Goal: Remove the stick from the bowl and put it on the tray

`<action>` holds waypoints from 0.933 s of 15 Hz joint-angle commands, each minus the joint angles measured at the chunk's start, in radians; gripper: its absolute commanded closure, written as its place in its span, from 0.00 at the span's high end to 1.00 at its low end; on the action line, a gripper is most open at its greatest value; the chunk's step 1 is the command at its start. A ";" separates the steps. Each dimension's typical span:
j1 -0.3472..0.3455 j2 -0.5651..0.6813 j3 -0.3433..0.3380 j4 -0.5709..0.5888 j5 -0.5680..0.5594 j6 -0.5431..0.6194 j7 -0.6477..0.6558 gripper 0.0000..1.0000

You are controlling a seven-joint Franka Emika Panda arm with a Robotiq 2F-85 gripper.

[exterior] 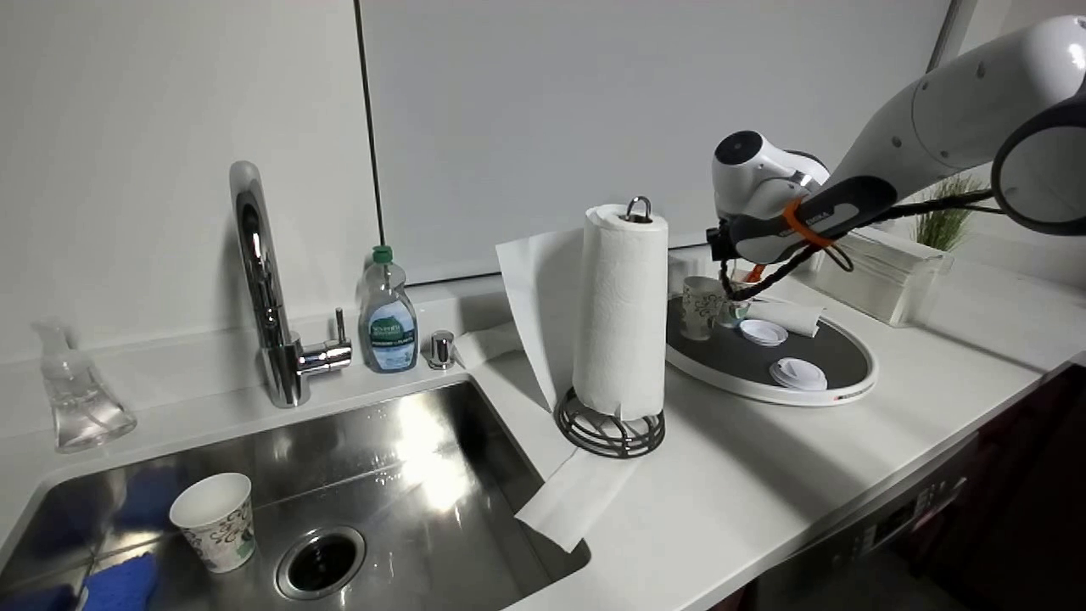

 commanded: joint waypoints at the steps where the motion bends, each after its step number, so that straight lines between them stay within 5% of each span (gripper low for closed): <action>1: 0.014 0.001 -0.014 0.012 0.019 -0.019 0.005 0.08; 3: 0.018 -0.009 -0.016 0.009 0.014 -0.015 0.003 0.00; 14: 0.086 -0.230 -0.100 -0.086 -0.121 0.009 0.101 0.02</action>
